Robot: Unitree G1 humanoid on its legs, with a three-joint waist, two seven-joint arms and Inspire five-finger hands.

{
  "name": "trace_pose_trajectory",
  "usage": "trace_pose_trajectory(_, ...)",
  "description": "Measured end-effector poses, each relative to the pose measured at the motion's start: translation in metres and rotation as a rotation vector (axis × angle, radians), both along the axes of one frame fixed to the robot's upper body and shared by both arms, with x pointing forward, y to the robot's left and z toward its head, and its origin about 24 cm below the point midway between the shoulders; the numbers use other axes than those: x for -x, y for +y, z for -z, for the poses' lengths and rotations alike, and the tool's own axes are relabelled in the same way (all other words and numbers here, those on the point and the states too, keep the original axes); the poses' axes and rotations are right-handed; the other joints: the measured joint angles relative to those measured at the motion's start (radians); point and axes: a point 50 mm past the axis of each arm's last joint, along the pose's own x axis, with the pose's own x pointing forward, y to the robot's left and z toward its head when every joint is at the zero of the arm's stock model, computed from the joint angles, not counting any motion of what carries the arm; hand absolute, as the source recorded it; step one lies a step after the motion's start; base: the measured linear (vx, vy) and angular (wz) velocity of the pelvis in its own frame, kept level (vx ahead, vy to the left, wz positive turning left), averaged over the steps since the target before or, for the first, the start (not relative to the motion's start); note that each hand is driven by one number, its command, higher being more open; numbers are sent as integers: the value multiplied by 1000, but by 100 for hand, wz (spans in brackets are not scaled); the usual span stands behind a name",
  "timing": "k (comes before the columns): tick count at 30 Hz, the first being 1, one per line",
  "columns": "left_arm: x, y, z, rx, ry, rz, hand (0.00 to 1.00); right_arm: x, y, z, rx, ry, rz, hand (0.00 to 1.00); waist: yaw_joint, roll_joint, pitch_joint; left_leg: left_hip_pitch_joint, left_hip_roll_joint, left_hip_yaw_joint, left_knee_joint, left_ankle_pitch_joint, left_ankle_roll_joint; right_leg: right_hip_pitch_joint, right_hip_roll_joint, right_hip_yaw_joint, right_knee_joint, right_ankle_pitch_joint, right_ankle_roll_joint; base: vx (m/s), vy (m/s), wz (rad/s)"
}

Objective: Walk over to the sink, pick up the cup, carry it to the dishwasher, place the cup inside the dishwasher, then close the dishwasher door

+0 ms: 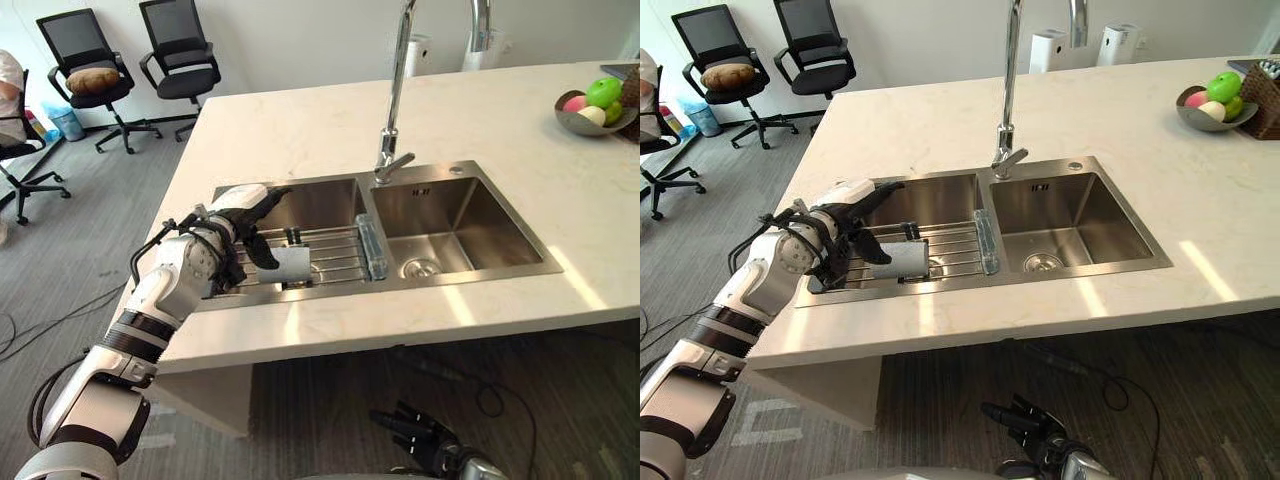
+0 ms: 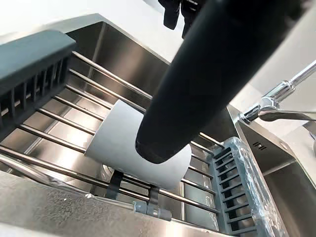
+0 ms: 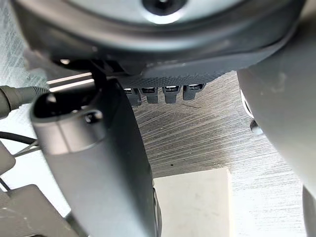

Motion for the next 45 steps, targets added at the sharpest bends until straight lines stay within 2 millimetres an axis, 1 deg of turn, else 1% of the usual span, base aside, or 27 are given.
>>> trace_pose_trajectory(4,0,6,7,38,104,-7,100,1,0,0,-1,3,1,100,0,-3,-2,-3,-2,3,-5,3,3,-1,1,5,-18,15,3,-27,4,-3)
trace_pose_trajectory(8,0,9,6,50,145,3,100,3,0,2,-3,15,5,100,1,-7,-4,-7,-4,3,-5,3,3,0,2,7,-30,23,6,31,2,-2)
trace_pose_trajectory(13,-1,10,2,56,162,14,100,4,0,2,-11,18,14,100,0,-10,-6,-8,-4,4,-2,3,3,1,4,13,-34,25,3,40,-7,-4)
trace_pose_trajectory(18,0,10,3,63,186,21,100,4,0,2,-16,17,13,100,-1,-10,-7,-8,-3,16,-6,3,3,-1,7,26,-45,36,0,-9,-1,-8)
trace_pose_trajectory(23,0,8,4,67,188,27,100,5,0,3,-19,22,13,100,-2,-14,-9,-8,-4,20,-6,2,3,-1,7,32,-63,49,2,-9,3,-3)
trace_pose_trajectory(26,-1,8,10,76,205,26,100,5,0,3,-22,25,14,100,-2,-15,-9,-11,-5,22,-6,2,3,2,8,34,-76,58,4,0,0,0)
trace_pose_trajectory(32,-2,5,11,84,195,41,100,6,0,4,-27,31,16,100,-2,-17,-11,-10,-4,23,-6,2,3,10,12,35,-86,62,5,11,-3,0)
trace_pose_trajectory(37,0,1,27,107,206,32,100,5,0,5,-28,35,15,100,-6,-18,-11,-6,-4,27,-7,1,2,23,15,38,-113,77,5,0,-2,-2)
trace_pose_trajectory(42,0,0,31,95,169,36,100,5,0,4,-31,33,12,100,-11,-18,-11,-5,-5,29,-7,1,3,24,14,40,-115,79,7,1,-1,-1)
trace_pose_trajectory(44,0,-1,35,87,171,35,100,5,0,4,-32,33,11,100,-15,-18,-11,-3,-5,28,-7,0,4,29,14,40,-117,79,7,0,0,0)
trace_pose_trajectory(45,1,-2,41,88,186,32,100,4,0,4,-33,31,10,100,-20,-18,-11,-2,-6,27,-7,0,4,30,14,39,-118,79,7,0,0,0)
